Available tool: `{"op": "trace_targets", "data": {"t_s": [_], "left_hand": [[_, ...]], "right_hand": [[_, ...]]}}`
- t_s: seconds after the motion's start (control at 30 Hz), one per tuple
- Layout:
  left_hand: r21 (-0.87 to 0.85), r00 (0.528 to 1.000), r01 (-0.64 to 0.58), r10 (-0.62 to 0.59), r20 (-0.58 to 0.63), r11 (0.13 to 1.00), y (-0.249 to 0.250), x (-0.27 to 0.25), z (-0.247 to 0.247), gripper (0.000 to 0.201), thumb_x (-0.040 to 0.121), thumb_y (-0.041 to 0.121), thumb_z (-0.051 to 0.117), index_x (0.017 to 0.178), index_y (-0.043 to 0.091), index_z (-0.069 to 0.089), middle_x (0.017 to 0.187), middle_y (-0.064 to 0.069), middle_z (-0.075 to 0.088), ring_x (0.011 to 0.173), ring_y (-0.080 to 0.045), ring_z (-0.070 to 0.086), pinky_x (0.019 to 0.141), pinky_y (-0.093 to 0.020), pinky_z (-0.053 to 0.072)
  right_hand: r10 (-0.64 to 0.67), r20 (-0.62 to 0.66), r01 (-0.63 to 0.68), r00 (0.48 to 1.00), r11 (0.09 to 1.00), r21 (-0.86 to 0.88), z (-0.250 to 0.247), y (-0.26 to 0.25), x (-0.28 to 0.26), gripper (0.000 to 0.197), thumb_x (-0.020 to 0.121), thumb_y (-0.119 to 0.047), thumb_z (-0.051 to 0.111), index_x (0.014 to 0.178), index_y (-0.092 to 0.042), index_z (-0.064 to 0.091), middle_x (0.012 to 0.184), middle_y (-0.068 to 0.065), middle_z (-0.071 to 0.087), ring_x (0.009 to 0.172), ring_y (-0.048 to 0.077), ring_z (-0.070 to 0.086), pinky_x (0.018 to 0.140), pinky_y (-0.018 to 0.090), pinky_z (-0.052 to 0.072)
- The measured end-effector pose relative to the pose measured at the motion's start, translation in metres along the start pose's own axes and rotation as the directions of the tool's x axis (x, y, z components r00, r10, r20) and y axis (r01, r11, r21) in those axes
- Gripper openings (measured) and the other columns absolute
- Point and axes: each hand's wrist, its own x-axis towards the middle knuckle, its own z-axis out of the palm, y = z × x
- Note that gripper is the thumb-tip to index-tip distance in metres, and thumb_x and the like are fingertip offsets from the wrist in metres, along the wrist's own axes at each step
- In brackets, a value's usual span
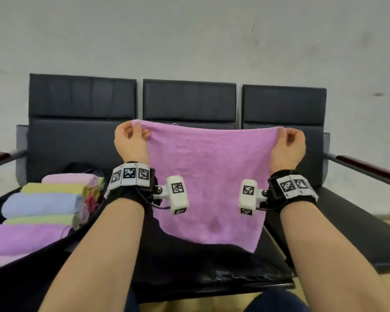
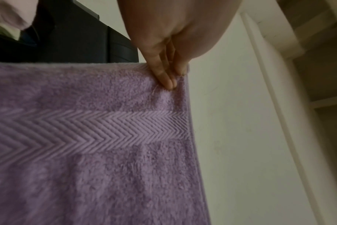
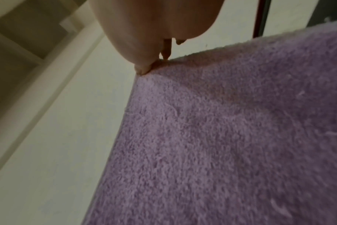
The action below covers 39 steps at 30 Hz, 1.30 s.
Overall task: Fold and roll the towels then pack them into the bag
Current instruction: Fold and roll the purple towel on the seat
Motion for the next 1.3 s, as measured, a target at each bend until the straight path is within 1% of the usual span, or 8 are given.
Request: {"op": "trace_targets", "data": {"t_s": [0.13, 0.3, 0.47, 0.67, 0.9, 1.07, 1.23, 1.3], "left_hand": [[0.125, 0.998, -0.014, 0.007, 0.061, 0.992, 0.02, 0.008, -0.001, 0.019, 0.096, 0.008, 0.054, 0.11, -0.003, 0.057, 0.088, -0.01, 0.063, 0.056, 0.0, 0.061, 0.067, -0.024, 0.056], [0.504, 1.0, 0.025, -0.02, -0.016, 0.863, 0.021, 0.001, -0.01, 0.026, 0.093, 0.03, 0.057, 0.115, 0.017, 0.064, 0.116, 0.0, 0.066, 0.113, -0.022, 0.056, 0.102, -0.032, 0.033], [0.441, 0.998, 0.022, -0.043, 0.036, 0.897, 0.014, 0.001, -0.005, 0.028, 0.094, 0.016, 0.057, 0.115, -0.001, 0.063, 0.108, -0.012, 0.064, 0.099, -0.022, 0.058, 0.094, -0.024, 0.042], [0.541, 0.992, 0.113, -0.128, -0.011, 0.833, -0.013, 0.008, -0.006, 0.028, 0.094, 0.016, 0.054, 0.108, -0.004, 0.067, 0.113, -0.021, 0.066, 0.108, -0.035, 0.059, 0.091, -0.032, 0.043], [0.586, 0.98, 0.162, -0.197, -0.003, 0.794, -0.053, -0.01, -0.002, 0.026, 0.092, 0.02, 0.055, 0.106, 0.002, 0.069, 0.111, -0.015, 0.068, 0.107, -0.031, 0.06, 0.082, -0.025, 0.042], [0.572, 0.94, 0.173, -0.308, 0.147, 0.802, -0.102, -0.043, -0.012, 0.017, 0.087, 0.022, 0.064, 0.095, 0.009, 0.07, 0.099, -0.009, 0.07, 0.095, -0.023, 0.065, 0.091, -0.034, 0.051], [0.593, 0.87, 0.215, -0.428, 0.244, 0.776, -0.144, -0.073, -0.029, 0.007, 0.085, 0.024, 0.066, 0.083, 0.018, 0.067, 0.09, -0.007, 0.071, 0.093, -0.028, 0.067, 0.089, -0.047, 0.053], [0.599, 0.854, 0.231, -0.454, 0.252, 0.767, -0.151, -0.083, -0.033, 0.007, 0.086, 0.023, 0.066, 0.083, 0.017, 0.066, 0.091, -0.008, 0.071, 0.092, -0.026, 0.067, 0.089, -0.047, 0.054]], "right_hand": [[0.015, 0.077, -0.013, 0.997, 1.0, -0.029, -0.005, -0.015, 0.012, 0.021, 0.098, -0.018, 0.049, 0.111, -0.003, 0.058, 0.108, 0.011, 0.059, 0.094, 0.019, 0.052, 0.081, 0.02, 0.037], [0.088, 0.086, -0.082, 0.992, 0.994, -0.076, -0.013, -0.016, 0.008, 0.025, 0.102, -0.015, 0.042, 0.118, 0.0, 0.052, 0.116, 0.014, 0.057, 0.093, 0.015, 0.046, 0.073, 0.015, 0.031], [0.157, 0.115, -0.136, 0.981, 0.976, -0.17, -0.017, -0.011, 0.005, 0.025, 0.103, -0.015, 0.037, 0.12, 0.0, 0.047, 0.119, 0.018, 0.056, 0.096, 0.024, 0.051, 0.079, 0.026, 0.034], [0.253, 0.158, -0.198, 0.955, 0.934, -0.296, -0.003, 0.007, 0.006, 0.026, 0.099, -0.012, 0.043, 0.115, 0.006, 0.054, 0.122, 0.024, 0.058, 0.114, 0.036, 0.054, 0.088, 0.031, 0.039], [0.295, 0.245, -0.225, 0.924, 0.934, -0.276, 0.025, 0.038, -0.015, 0.022, 0.094, -0.014, 0.051, 0.106, 0.003, 0.059, 0.111, 0.015, 0.062, 0.107, 0.03, 0.057, 0.075, 0.02, 0.035], [0.427, 0.434, -0.324, 0.793, 0.9, -0.293, 0.04, 0.084, -0.055, 0.01, 0.087, -0.019, 0.061, 0.08, -0.013, 0.058, 0.089, 0.008, 0.064, 0.093, 0.029, 0.064, 0.086, 0.043, 0.053], [0.531, 0.572, -0.433, 0.625, 0.846, -0.312, 0.045, 0.11, -0.106, 0.019, 0.09, -0.015, 0.063, 0.073, -0.012, 0.053, 0.066, 0.007, 0.051, 0.055, 0.016, 0.049, 0.047, 0.025, 0.042], [0.57, 0.61, -0.484, 0.55, 0.813, -0.324, 0.044, 0.114, -0.12, 0.014, 0.09, -0.016, 0.063, 0.08, -0.007, 0.057, 0.073, 0.013, 0.055, 0.063, 0.02, 0.053, 0.054, 0.027, 0.046]]}}
